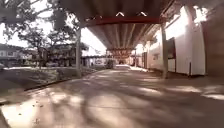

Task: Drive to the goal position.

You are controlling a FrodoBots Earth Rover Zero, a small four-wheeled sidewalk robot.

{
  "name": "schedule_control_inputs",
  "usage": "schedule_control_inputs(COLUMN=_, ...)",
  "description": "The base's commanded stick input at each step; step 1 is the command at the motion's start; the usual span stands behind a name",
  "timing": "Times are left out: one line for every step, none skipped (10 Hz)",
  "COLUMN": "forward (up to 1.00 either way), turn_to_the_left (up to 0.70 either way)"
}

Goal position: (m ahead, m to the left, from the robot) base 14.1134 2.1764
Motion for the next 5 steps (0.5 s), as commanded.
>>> schedule_control_inputs(forward=0.7, turn_to_the_left=0.0)
schedule_control_inputs(forward=0.7, turn_to_the_left=-0.04)
schedule_control_inputs(forward=0.7, turn_to_the_left=-0.18)
schedule_control_inputs(forward=0.7, turn_to_the_left=-0.35)
schedule_control_inputs(forward=0.7, turn_to_the_left=-0.29)
